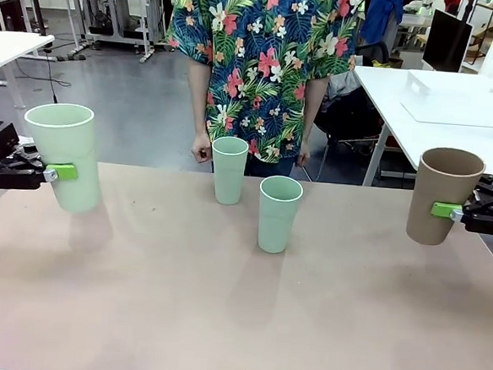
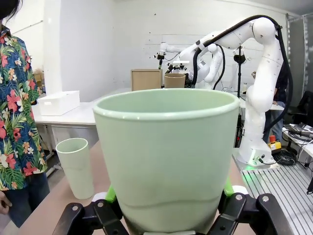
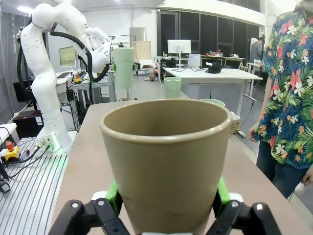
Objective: Stack the cups and store them in the basket.
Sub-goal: Place the stack of Reusable plastic cups into the Pantry Basket.
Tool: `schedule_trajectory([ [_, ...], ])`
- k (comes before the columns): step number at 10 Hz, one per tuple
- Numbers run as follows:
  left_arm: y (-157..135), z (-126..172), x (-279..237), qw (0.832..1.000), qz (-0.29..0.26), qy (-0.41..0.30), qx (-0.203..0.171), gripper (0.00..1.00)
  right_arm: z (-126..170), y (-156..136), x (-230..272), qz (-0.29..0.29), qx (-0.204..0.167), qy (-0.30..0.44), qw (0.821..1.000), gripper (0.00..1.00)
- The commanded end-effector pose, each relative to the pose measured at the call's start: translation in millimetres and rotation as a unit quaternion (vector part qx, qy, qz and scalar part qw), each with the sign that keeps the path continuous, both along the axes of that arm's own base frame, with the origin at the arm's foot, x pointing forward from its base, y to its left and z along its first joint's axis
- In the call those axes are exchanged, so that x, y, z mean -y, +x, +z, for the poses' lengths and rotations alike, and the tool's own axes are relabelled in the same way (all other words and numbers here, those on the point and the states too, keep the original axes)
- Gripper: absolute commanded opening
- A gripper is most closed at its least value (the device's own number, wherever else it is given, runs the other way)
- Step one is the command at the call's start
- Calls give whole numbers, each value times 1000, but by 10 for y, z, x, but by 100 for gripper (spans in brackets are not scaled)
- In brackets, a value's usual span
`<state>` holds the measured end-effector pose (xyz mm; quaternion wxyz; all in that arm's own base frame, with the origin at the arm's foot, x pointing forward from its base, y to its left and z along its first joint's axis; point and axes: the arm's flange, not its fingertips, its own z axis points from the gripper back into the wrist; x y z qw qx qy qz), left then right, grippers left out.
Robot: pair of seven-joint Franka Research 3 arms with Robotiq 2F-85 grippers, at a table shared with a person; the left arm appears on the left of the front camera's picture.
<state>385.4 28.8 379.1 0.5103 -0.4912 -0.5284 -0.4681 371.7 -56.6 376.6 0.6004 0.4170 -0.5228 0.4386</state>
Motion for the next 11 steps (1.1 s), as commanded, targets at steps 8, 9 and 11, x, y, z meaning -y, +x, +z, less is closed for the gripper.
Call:
schedule_trajectory([
  [8,-28,17,-25,1000,-7,-4,8,86,34,-2,-9,2,8,2,1000,87],
  [9,-28,17,-25,1000,-7,-4,8,86,34,-2,-9,2,8,2,1000,87],
  [11,-28,17,-25,1000,-7,-4,8,86,34,-2,-9,2,8,2,1000,87],
])
